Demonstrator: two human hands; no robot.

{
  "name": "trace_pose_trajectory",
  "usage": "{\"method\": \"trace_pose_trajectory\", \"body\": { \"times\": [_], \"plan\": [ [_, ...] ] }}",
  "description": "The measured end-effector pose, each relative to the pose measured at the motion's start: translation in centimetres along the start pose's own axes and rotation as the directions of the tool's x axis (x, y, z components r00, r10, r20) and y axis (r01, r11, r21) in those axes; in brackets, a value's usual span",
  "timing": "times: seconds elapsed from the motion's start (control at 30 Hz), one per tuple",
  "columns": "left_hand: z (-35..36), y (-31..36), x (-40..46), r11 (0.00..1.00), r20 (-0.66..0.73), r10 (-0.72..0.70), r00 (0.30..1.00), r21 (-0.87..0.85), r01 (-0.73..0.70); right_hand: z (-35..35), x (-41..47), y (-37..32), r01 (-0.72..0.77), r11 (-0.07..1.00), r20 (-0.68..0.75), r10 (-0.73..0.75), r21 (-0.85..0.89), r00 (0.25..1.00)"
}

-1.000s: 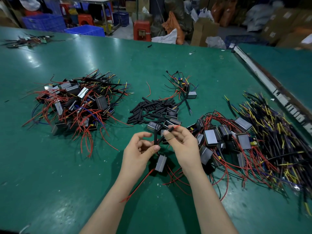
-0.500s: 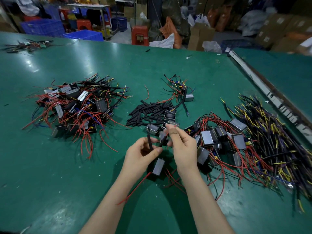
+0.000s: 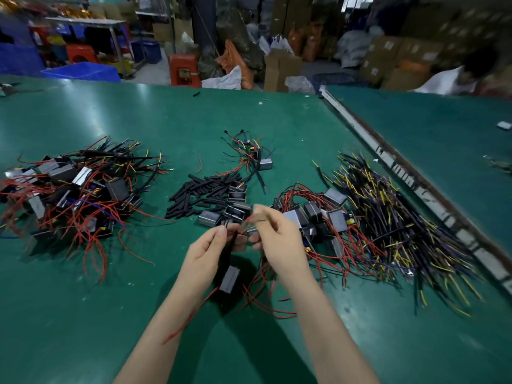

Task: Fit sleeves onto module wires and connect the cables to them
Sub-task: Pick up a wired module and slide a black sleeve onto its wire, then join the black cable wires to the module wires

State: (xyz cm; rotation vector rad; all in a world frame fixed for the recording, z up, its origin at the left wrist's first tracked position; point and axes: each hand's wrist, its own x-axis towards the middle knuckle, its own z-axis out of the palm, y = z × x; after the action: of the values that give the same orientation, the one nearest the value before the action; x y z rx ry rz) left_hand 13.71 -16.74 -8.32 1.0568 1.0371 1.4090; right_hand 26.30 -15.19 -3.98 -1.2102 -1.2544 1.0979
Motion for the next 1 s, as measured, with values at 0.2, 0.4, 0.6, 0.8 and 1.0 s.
{"method": "trace_pose_trajectory", "body": {
  "times": [0.2, 0.4, 0.6, 0.8, 1.0],
  "plan": [
    [0.9, -1.4, 0.3, 0.998, -0.039, -0.050, 0.998, -0.027, 0.049, -7.5, 1.6, -2.8, 0.023, 0.999, -0.242, -0.030, -0.032, 0.970],
    [1.0, -1.6, 0.8, 0.998, -0.030, -0.059, 0.998, -0.018, 0.058, -16.4, 2.1, -0.8, -0.350, 0.758, -0.578, -0.043, -0.550, 0.815],
    [0.6, -2.0, 0.3, 0.997, -0.067, -0.079, 0.995, -0.007, 0.079, -17.3, 2.4, 1.4, -0.582, 0.583, -0.578, 0.223, -0.566, 0.785],
    [0.5, -2.2, 0.1, 0.998, -0.091, -0.066, 0.994, -0.012, 0.065, -17.9, 2.1, 2.1, -0.396, 0.844, -0.632, 0.090, -0.363, 0.770],
    [0.4, -2.4, 0.1, 0.998, -0.111, -0.053, 0.992, 0.021, 0.056, -19.3, 2.3, 1.5, -0.187, 0.935, -0.629, -0.049, -0.303, 0.776]
  ]
}}
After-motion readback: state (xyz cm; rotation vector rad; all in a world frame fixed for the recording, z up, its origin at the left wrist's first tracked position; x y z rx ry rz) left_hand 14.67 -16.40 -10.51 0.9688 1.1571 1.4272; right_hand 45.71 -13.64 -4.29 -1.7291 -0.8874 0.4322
